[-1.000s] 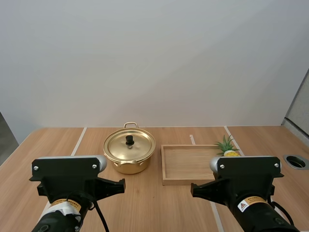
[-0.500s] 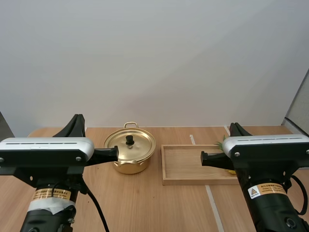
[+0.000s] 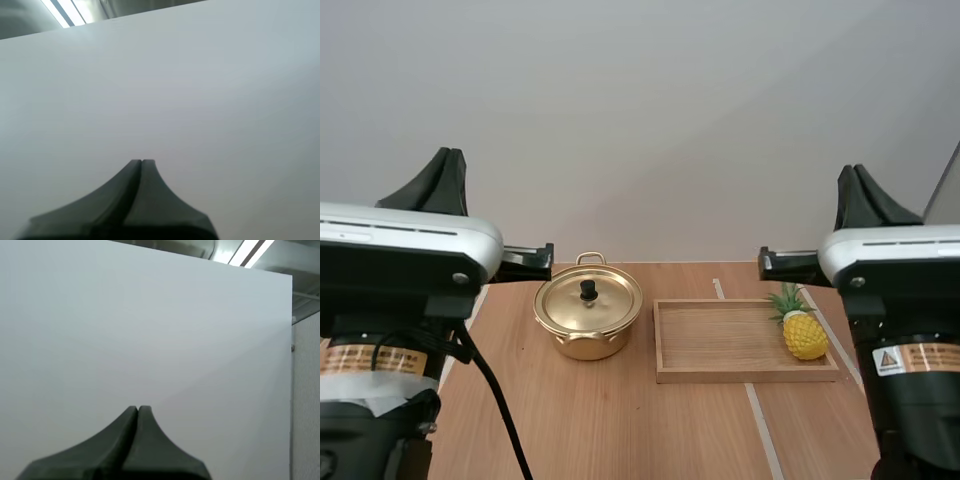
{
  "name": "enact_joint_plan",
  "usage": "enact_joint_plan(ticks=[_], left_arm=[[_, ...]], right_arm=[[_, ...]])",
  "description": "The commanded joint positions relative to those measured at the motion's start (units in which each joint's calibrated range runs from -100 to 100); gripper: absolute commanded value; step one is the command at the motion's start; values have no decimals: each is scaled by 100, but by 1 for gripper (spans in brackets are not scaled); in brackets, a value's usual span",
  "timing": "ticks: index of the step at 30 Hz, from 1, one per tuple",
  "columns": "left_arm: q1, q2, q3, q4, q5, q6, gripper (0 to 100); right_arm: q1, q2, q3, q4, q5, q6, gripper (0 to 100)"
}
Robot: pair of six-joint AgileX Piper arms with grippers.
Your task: Open the pot, put the pineapple inside, and close it
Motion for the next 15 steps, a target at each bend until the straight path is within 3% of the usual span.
enact_joint_plan(ticks=[1, 4, 15], left_arm=[[-18, -13, -442, 1, 881, -74, 0], [-18, 189, -903, 1, 1280, -74, 0], [-18, 1675, -2909, -227, 3441, -86, 0]], right_arm=[[8, -28, -792, 151, 2211, -149, 0], [8, 5, -1580, 488, 3590, -140, 0], [-114, 1098, -3620, 226, 5334, -66, 0]])
